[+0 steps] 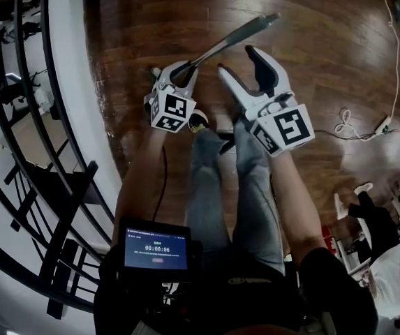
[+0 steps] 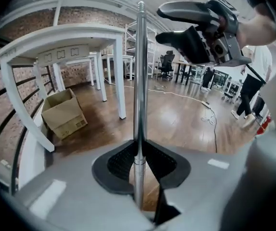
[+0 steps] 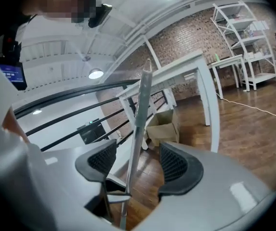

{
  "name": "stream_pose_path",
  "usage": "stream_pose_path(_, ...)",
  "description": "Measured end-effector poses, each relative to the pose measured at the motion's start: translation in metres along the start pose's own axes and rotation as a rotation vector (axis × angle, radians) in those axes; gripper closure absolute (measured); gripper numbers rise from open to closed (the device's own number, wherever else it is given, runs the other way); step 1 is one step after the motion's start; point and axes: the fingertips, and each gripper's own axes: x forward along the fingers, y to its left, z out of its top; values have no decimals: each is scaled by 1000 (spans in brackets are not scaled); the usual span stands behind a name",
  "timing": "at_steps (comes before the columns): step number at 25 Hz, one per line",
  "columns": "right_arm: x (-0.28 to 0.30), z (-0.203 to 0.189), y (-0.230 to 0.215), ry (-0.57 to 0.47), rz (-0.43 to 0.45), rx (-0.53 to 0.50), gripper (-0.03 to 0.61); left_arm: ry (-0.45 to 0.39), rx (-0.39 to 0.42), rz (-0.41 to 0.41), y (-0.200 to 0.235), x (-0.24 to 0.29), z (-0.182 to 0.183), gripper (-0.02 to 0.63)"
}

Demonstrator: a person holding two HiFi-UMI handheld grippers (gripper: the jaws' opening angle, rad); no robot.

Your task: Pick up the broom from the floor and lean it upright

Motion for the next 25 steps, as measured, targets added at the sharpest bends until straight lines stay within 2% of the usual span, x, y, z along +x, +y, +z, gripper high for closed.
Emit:
stream_pose_path(2, 32, 16, 21, 6, 24, -79, 311, -29, -34, 9, 10, -9, 11, 520)
stream_pose_path(3, 48, 24, 29, 4, 22, -128, 413, -47, -58, 19, 17, -12, 17, 520)
stream_pose_path(4, 60, 33, 35, -4, 21, -173, 477, -68, -88, 32, 26, -14, 25, 520)
stream_pose_path(7, 76, 63, 50, -25, 47, -218, 491, -142, -167, 61, 44, -23, 49, 520)
stream_pose_path(11, 80, 113, 52, -82, 123, -219, 495, -177, -237, 75, 53, -30, 91, 520)
stream_pose_path(18, 112, 181, -19, -135, 182, -192, 495, -189, -287, 123, 97, 13, 173, 522)
stream_pose_path(25, 167, 196, -89, -104, 238, -231, 497, -123, -297, 113, 146, 95, 204, 522)
